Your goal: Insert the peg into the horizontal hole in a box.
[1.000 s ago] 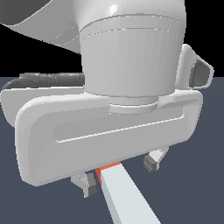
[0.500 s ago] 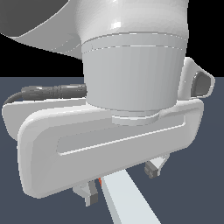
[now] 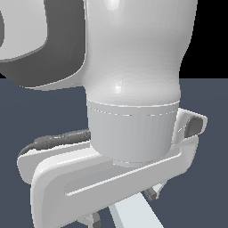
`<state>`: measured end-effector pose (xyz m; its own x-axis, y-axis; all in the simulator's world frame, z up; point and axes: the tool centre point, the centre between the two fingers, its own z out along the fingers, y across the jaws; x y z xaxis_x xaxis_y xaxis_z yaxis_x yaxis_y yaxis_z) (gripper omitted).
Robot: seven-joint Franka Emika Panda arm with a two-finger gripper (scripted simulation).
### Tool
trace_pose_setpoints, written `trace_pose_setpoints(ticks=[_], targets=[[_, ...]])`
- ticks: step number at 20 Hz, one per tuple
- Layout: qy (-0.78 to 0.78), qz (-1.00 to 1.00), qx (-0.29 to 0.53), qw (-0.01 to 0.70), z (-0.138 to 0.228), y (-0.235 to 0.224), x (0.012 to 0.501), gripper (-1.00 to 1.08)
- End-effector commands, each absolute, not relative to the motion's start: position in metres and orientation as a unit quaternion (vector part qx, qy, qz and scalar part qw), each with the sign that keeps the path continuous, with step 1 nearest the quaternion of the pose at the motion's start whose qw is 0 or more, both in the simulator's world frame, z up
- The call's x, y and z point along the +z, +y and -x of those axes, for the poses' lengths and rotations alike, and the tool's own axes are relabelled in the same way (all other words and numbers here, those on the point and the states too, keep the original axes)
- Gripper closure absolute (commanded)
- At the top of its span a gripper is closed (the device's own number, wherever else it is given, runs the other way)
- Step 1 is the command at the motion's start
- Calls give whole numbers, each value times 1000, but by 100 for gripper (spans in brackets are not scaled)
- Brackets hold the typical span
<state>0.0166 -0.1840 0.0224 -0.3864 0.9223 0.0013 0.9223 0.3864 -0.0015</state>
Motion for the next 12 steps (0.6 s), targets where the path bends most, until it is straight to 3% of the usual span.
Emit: trace_pose_setpoints(ticks=[1,2,3,12], targets=[[-833,554,0,0,-18,-185,20,-92],[-833,554,0,0,-18,-185,20,-92],[-833,554,0,0,-18,-185,20,108],[-833,554,0,0,-18,-185,20,108]])
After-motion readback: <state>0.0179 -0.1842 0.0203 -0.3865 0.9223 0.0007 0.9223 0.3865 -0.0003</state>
